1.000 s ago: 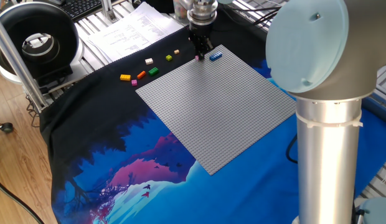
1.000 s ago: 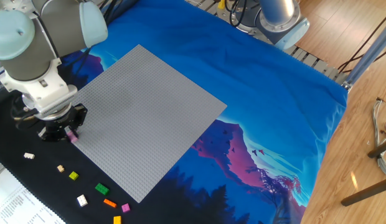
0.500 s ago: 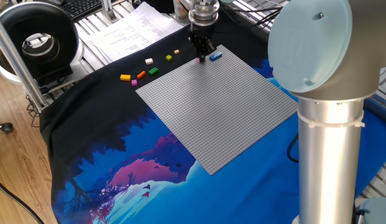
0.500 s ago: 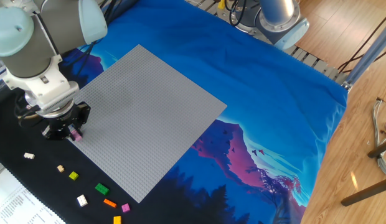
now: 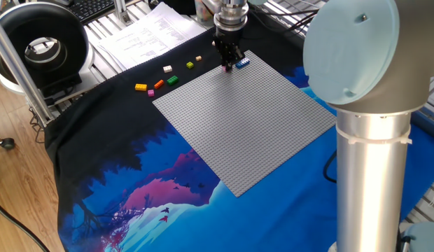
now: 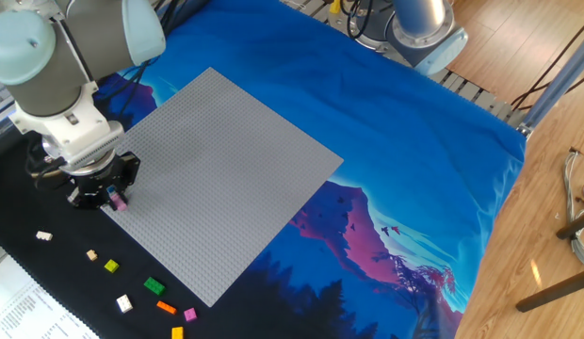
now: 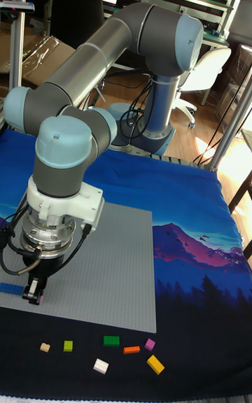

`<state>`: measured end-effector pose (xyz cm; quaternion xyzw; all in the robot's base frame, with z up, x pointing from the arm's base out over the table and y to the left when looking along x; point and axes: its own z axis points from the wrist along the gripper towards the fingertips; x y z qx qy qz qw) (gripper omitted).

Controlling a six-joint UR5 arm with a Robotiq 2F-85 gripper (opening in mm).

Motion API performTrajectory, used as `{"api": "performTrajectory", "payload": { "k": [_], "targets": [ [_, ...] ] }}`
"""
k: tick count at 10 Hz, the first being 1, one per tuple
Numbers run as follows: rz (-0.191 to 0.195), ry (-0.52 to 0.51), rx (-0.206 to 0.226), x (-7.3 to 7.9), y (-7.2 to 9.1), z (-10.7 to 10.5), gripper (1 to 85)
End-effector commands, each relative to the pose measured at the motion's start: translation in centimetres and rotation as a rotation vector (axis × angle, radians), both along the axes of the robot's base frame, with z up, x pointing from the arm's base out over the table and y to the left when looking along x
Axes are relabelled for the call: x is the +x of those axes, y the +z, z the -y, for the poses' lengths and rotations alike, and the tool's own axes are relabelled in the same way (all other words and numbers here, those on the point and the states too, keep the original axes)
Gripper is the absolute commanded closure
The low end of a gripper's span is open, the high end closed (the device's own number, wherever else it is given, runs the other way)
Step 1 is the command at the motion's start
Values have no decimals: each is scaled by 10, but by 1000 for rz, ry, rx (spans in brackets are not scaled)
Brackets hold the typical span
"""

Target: Build with small Lego blocks

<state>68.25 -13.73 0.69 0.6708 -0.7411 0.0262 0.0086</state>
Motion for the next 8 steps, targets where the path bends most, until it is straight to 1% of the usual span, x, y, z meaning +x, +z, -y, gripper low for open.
{"api": "performTrajectory", "payload": {
  "k": [1, 2, 3, 4, 5, 7, 8],
  "targets": [
    [-2, 18, -65, 0, 19, 7, 753],
    [-10, 8, -51, -3, 18, 3, 753],
    [-17, 0, -11, -6, 12, 0, 750],
    [-22, 3, -1, -9, 9, 2, 747],
    [-27, 4, -1, -11, 8, 5, 747],
    [-27, 6, 12, -12, 8, 3, 747],
    [-27, 6, 28, -12, 8, -1, 747]
  ]
}}
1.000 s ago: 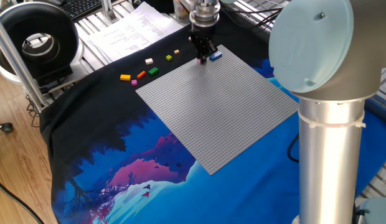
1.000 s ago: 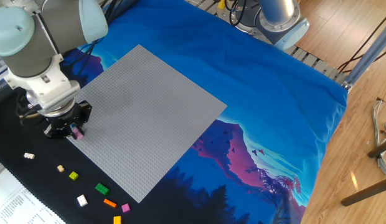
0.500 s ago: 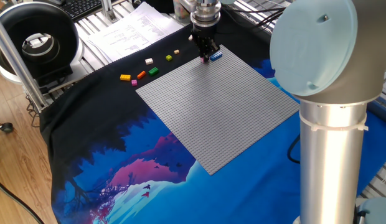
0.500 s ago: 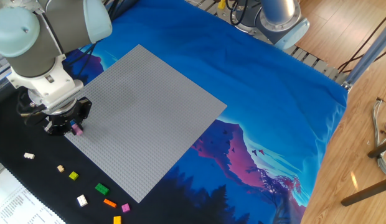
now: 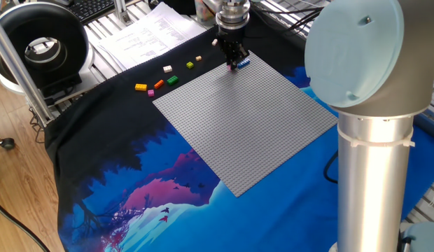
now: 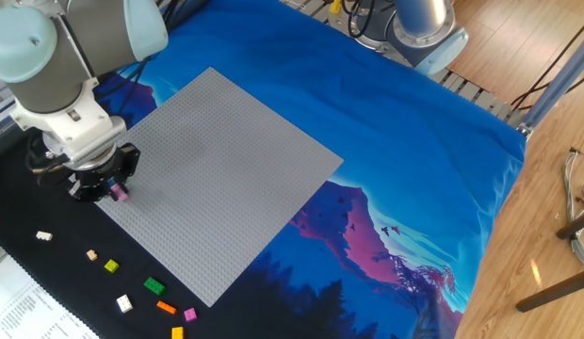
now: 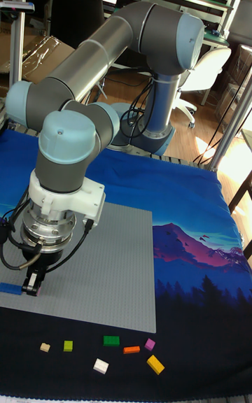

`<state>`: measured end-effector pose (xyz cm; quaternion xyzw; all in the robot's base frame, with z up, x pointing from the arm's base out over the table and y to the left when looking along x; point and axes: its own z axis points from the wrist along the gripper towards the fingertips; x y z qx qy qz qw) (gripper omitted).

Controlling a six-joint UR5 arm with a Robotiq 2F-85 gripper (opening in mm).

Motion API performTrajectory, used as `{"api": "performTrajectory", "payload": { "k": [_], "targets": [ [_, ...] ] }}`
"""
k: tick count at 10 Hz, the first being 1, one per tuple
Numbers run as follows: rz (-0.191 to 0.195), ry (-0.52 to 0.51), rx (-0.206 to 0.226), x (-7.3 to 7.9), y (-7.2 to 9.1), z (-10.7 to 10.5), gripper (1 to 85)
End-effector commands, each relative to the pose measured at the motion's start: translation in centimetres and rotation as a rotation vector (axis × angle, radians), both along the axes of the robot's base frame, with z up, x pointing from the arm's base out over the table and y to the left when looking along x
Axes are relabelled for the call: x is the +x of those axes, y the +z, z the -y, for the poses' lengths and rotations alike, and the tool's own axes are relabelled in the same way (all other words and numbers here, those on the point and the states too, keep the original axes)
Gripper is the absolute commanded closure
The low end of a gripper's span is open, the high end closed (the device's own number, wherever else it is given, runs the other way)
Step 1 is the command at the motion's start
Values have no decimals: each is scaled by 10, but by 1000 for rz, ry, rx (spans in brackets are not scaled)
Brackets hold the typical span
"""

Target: Build with small Lego blocks

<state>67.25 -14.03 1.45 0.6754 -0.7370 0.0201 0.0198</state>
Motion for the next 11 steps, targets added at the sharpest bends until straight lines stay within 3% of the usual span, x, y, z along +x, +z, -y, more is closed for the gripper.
{"api": "performTrajectory", "payload": {
  "k": [1, 3, 11],
  "targets": [
    [-2, -7, 49, -2, 0, -8, 743],
    [1, -7, 66, -1, -1, -12, 743],
    [17, 21, 44, 10, -8, -9, 740]
  ]
}}
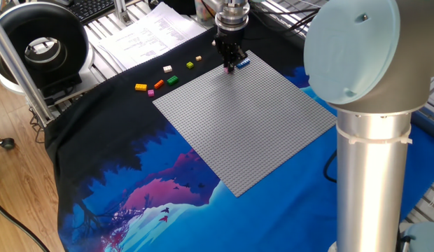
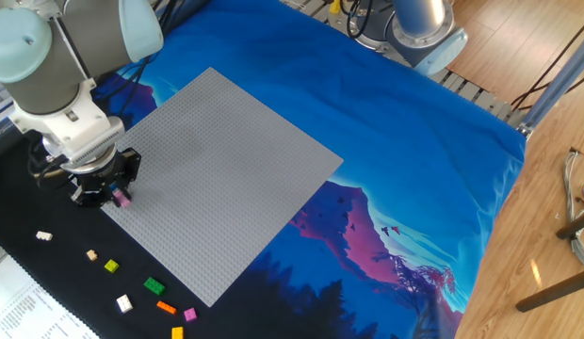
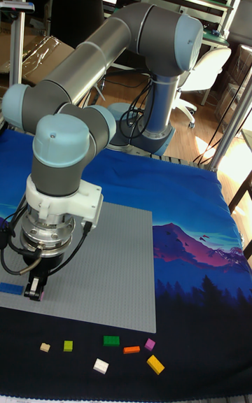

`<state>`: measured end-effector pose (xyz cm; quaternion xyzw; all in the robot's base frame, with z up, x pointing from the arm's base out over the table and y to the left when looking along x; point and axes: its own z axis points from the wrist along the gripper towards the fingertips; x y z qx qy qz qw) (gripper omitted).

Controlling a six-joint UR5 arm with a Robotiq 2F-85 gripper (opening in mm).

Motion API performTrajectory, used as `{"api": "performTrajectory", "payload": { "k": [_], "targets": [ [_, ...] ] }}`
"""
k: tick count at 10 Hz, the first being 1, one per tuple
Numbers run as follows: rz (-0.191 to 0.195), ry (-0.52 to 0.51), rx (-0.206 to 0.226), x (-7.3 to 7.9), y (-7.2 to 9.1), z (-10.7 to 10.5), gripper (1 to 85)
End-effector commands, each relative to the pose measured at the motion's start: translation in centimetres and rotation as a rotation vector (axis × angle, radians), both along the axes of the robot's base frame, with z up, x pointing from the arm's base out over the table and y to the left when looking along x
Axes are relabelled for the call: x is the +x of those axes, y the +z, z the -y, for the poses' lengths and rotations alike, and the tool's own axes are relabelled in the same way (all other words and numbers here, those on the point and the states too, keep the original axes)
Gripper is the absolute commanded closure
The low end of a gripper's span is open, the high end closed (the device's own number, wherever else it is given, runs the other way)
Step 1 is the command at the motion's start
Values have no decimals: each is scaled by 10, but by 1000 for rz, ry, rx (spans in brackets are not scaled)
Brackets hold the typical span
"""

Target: Build with small Lego blocks

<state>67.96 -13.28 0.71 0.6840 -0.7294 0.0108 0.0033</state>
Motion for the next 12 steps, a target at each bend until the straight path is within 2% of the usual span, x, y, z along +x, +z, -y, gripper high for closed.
{"api": "performTrajectory", "payload": {
  "k": [1, 7, 12],
  "targets": [
    [3, -9, 8, 2, -1, -2, 740],
    [-2, -16, 13, -1, 5, -5, 743],
    [-5, -13, 21, -1, 2, -7, 743]
  ]
}}
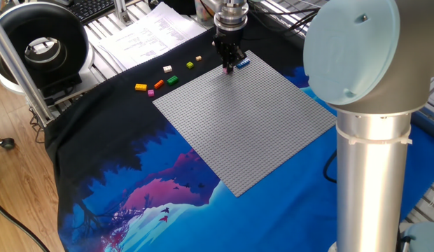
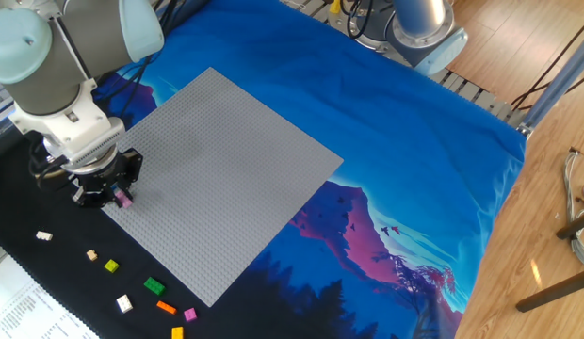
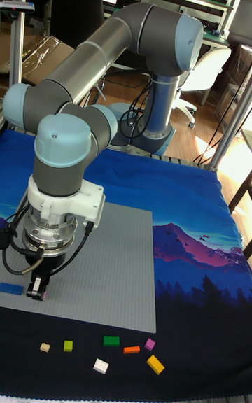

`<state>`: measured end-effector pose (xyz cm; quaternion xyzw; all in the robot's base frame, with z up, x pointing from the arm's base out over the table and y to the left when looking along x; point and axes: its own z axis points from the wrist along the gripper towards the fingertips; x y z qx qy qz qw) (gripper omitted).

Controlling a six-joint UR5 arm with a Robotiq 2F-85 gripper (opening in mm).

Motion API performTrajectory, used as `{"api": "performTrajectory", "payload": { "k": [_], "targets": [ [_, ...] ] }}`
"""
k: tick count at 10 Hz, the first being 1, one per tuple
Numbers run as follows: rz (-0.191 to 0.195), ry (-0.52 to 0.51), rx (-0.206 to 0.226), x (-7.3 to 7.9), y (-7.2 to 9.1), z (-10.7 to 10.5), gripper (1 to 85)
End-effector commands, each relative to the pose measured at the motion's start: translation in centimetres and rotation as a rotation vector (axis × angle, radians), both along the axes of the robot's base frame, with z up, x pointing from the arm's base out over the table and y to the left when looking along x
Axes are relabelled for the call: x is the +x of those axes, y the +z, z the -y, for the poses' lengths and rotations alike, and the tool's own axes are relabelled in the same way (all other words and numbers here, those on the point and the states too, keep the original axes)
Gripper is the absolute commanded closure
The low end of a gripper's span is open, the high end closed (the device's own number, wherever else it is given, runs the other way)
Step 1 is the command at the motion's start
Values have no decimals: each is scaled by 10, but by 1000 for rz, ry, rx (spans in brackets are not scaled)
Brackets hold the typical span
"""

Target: Build with small Lego blocks

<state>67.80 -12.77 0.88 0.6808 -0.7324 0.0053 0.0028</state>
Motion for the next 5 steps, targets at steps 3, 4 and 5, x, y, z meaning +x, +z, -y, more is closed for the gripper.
{"api": "performTrajectory", "payload": {
  "k": [3, 4, 5],
  "targets": [
    [2, 5, 12, -1, -1, 2, 733],
    [2, 9, 12, -1, -1, 2, 723],
    [1, 9, 12, -2, -1, 2, 723]
  ]
}}
